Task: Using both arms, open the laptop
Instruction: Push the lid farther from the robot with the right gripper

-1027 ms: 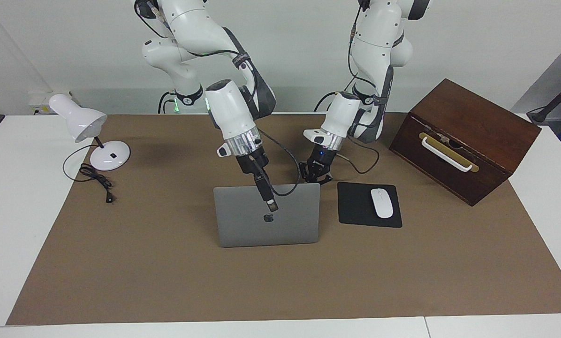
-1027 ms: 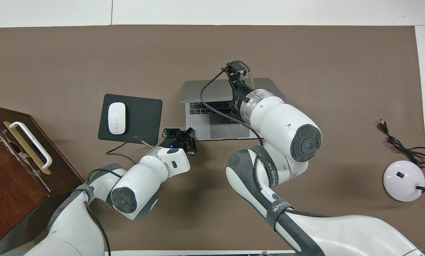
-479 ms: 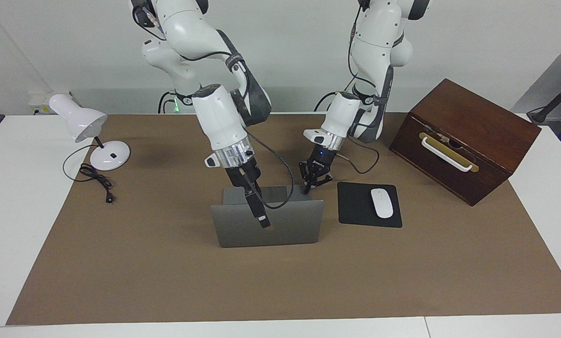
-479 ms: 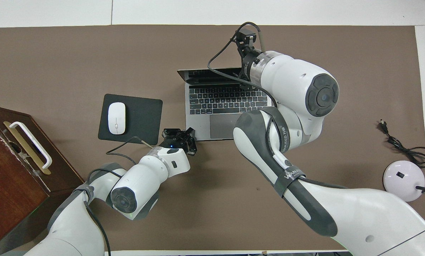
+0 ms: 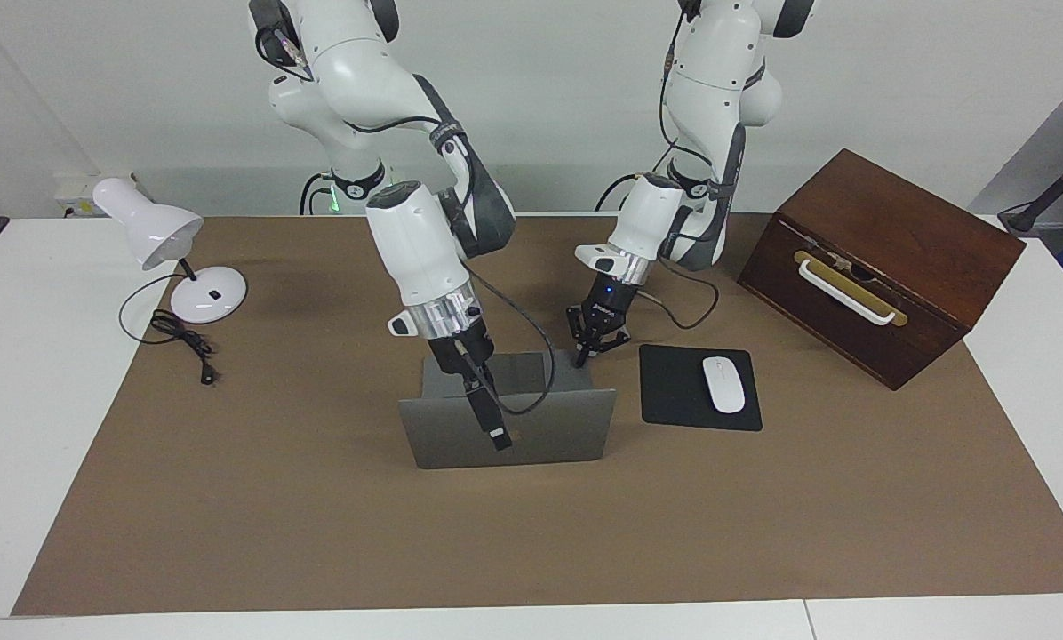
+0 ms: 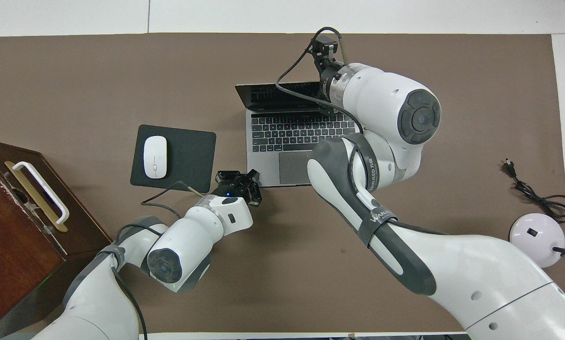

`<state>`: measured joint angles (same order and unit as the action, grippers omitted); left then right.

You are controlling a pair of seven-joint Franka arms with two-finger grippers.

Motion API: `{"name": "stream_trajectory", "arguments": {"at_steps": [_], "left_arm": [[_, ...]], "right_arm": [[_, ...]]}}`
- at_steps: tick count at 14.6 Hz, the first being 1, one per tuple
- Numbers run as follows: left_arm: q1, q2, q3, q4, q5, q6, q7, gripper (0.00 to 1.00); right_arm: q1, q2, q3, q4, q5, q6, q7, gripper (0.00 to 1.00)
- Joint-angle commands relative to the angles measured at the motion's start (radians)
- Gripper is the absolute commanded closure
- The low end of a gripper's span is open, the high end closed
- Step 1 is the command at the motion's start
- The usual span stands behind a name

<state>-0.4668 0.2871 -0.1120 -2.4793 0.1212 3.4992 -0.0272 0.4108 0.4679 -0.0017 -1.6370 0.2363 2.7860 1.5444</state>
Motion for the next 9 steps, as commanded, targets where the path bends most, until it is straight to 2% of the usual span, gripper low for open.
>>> {"name": "stream_trajectory", "arguments": {"at_steps": [1,9], "left_arm": [[-0.015,0.063,0.003,0.022,0.023,0.009,-0.013,1.00],[-0.015,0.063,0.005,0.022,0.023,0.009,-0.013,1.00]], "right_arm": [[-0.013,0.023,0.003,0.051,0.031,-0.011,-0.046,0.03],[-0.035,0.031,0.003,0.080,0.020,-0.071,-0.055,0.03]]}}
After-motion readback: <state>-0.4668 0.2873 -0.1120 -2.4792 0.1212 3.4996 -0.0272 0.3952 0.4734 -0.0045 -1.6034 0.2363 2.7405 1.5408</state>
